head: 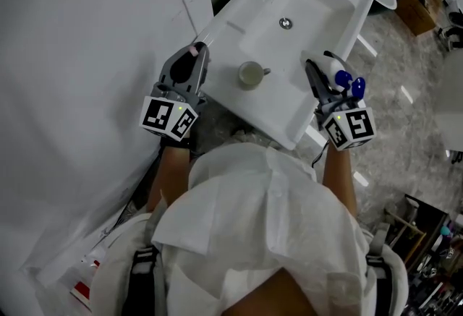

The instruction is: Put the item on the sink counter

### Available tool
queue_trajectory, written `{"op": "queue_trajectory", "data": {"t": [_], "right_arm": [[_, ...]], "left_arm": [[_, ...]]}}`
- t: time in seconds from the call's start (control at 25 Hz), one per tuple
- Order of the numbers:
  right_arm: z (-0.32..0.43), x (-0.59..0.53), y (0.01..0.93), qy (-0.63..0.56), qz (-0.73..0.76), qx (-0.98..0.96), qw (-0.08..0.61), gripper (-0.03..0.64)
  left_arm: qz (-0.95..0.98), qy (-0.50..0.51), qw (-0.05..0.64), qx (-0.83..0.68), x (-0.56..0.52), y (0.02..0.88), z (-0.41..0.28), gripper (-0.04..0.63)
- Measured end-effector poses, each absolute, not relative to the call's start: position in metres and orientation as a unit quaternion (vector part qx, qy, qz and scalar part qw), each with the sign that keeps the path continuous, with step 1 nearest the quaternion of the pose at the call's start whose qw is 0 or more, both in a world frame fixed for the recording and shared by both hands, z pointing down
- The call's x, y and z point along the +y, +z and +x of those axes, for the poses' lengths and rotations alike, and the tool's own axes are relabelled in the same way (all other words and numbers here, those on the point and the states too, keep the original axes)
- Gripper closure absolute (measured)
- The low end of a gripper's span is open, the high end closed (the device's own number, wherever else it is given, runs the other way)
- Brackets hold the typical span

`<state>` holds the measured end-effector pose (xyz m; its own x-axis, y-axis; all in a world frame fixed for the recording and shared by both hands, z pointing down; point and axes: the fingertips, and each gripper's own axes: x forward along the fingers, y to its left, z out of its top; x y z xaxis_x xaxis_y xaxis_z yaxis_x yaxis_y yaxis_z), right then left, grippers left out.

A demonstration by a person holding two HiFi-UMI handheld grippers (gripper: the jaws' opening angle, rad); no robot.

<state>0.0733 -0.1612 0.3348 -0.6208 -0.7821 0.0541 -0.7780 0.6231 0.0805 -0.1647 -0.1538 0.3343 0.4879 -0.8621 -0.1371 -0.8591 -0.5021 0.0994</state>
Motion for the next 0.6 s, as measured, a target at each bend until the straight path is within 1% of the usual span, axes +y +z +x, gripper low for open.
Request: {"op": "queue_trajectory", "data": {"t": [0.6], "right_arm": [[0.076, -0.184, 0.357, -0.005, 0.423, -0.905, 0.056, 0.420]], "left_arm": [[0.888, -0.087, 0.050, -0.449, -0.184, 0.364, -0.110, 0.568]]}}
